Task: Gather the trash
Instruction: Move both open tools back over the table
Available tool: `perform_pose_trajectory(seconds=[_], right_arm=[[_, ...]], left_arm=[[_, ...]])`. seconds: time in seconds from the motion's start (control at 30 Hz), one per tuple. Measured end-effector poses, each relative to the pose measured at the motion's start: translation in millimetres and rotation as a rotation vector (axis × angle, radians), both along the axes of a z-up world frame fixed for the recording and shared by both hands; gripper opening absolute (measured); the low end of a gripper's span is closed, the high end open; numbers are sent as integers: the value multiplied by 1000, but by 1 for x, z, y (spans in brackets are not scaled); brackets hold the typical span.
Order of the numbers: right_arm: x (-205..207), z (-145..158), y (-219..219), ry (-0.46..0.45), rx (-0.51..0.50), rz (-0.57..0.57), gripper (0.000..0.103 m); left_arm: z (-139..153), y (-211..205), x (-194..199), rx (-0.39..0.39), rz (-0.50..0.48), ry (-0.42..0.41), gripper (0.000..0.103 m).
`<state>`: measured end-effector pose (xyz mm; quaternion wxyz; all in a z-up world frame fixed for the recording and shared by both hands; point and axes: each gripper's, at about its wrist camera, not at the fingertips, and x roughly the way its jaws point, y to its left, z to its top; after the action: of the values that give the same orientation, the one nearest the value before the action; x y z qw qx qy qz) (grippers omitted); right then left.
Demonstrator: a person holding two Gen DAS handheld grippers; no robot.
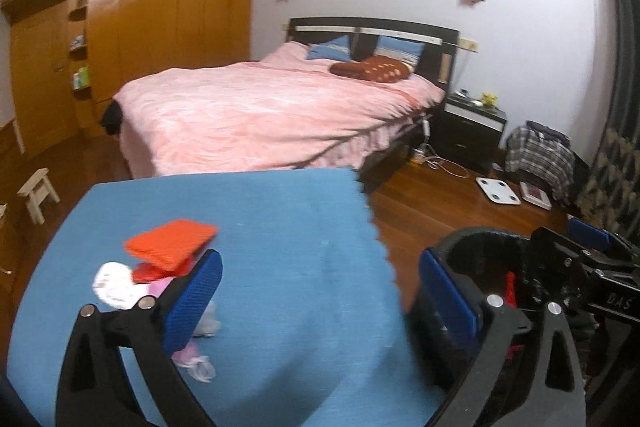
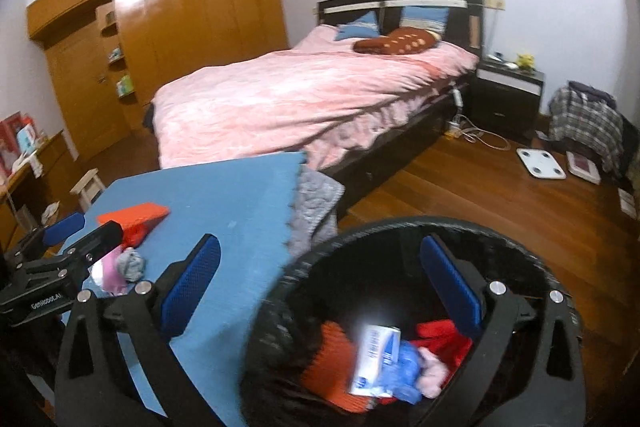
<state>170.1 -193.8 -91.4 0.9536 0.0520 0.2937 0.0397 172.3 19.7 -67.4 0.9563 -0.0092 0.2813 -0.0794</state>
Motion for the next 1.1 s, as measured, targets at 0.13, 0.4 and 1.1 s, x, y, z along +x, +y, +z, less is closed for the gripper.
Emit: perform_pose_trajectory(seconds=[0.13,0.4,1.1], right_arm=[[14,2,33,0,-2,52,97],[36,-1,91,7,-17,147,97],[83,-48,182,73,-42,251,97]], left_arm=[[-2,29,-3,3,54,-4,97],[-9,84,-5,25,161,2,97],[-69,204,21,51,376,107,94]])
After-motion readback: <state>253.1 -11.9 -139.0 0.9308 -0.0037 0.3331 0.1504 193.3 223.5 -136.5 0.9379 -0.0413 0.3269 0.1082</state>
